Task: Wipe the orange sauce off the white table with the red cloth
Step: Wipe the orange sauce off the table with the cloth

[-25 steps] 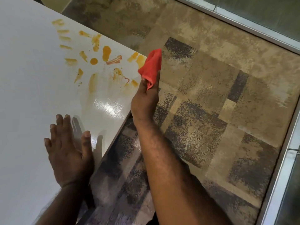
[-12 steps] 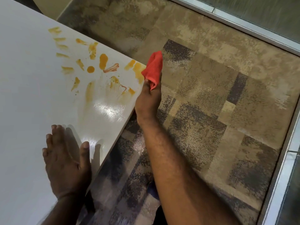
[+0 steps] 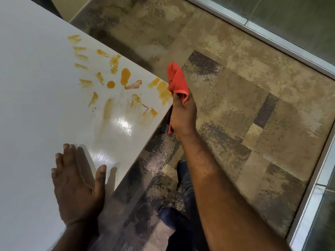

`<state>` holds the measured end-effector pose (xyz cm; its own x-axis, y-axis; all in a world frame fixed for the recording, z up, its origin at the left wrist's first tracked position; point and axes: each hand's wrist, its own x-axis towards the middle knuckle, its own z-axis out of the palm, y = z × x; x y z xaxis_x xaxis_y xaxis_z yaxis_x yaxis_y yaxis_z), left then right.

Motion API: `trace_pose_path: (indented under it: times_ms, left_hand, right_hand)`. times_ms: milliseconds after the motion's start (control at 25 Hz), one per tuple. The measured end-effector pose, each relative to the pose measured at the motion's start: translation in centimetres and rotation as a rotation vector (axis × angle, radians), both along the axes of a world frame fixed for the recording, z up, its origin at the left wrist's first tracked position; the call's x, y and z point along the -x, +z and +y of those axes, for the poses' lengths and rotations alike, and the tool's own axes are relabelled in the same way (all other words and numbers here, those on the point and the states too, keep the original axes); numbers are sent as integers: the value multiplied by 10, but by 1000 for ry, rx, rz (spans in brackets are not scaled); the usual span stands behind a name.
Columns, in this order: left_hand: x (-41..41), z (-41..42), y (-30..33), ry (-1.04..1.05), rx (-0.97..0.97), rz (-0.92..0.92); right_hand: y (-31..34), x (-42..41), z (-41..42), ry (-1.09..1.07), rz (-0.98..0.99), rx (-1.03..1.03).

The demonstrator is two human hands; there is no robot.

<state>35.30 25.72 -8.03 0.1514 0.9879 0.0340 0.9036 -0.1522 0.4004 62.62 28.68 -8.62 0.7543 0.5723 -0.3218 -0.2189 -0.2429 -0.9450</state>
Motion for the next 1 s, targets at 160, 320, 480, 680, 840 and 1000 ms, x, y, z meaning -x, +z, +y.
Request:
trace_pose_path:
  times_ms: [160, 320, 480, 680, 840, 1000]
  left_hand:
    - [-1, 0, 0, -5, -4, 3]
    - [-2, 0, 2, -13, -2, -1]
    - [-3, -1, 4, -12, 16, -6]
    - [-4, -1, 5, -13, 50, -30]
    - [-2, 1, 6, -16, 62, -40]
    - [-4, -2, 10, -13, 102, -36]
  right_hand:
    - [5, 76, -14, -155, 62, -150]
    - [10, 137, -32, -124, 71, -33]
    - [5, 100, -13, -124, 42, -15]
    - [-3, 39, 17, -184, 110, -111]
    - [-7, -15, 19, 4, 110, -29]
    - [-2, -50, 29, 305, 40, 98]
